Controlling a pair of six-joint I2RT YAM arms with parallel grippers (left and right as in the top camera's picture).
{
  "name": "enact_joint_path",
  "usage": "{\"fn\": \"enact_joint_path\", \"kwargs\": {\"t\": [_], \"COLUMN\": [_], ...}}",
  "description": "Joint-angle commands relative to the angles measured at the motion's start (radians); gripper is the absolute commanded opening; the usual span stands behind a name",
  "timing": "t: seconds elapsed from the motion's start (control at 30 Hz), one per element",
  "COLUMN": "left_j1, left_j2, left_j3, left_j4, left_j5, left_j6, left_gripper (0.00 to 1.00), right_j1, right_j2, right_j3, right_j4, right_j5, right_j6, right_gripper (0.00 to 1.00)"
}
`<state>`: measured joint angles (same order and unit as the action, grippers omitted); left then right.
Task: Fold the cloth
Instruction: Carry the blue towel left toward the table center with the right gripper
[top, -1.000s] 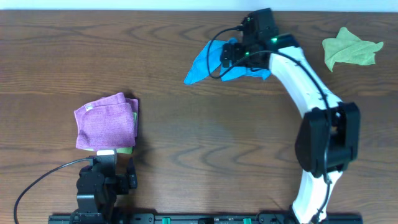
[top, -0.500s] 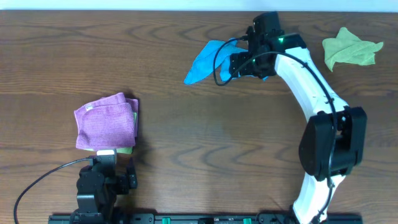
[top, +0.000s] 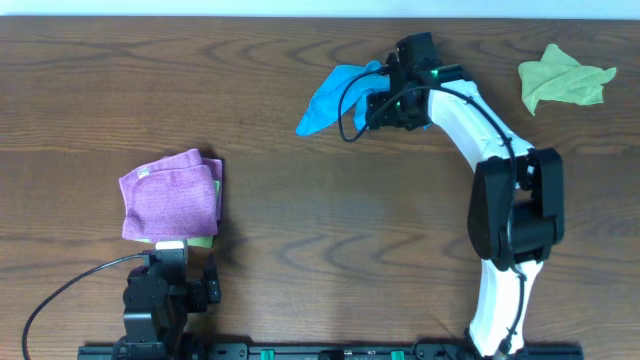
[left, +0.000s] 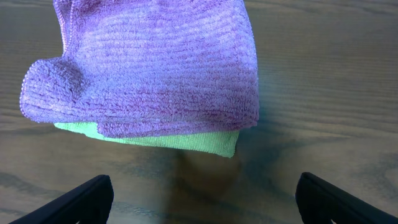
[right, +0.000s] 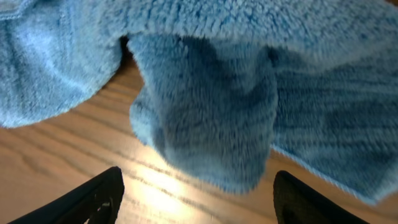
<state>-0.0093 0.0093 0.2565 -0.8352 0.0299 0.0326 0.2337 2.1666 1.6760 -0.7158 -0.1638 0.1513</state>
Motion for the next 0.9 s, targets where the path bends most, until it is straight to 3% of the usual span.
{"fn": "enact_joint_path", "kwargs": {"t": [0.0, 0.17, 0.3, 0.43, 0.5, 0.87], "left_j1": [0.004, 0.004, 0.004, 0.004, 0.004, 0.004], "left_j2": [-0.006, -0.006, -0.006, -0.006, -0.006, -0.006], "left_j3": [-0.036, -0.036, -0.036, -0.036, -0.036, -0.036], "left_j4": [-0.047, -0.047, -0.047, -0.047, -0.047, -0.047], "left_j5": [0.012, 0.012, 0.012, 0.012, 0.012, 0.012], "left_j6": [-0.013, -0.013, -0.013, -0.013, -0.013, -0.013], "left_gripper": [0.95, 0.95, 0.95, 0.95, 0.95, 0.95], "right_j1": [0.011, 0.011, 0.011, 0.011, 0.011, 0.073], "right_j2": [0.032, 0.044, 0.044, 0.044, 0.044, 0.023], "right_j3": [-0.006, -0.006, -0.006, -0.006, -0.006, -0.006], "right_j4": [0.024, 0.074, 0.106, 0.102, 0.087, -0.121], "right_j5": [-0.004, -0.004, 0.003, 0.003, 0.003, -0.077], "right_j6": [-0.011, -0.01, -0.01, -0.01, -0.01, 0.005], "right_gripper": [0.76, 0.67, 0.52, 0.23, 0.03, 0.01]}}
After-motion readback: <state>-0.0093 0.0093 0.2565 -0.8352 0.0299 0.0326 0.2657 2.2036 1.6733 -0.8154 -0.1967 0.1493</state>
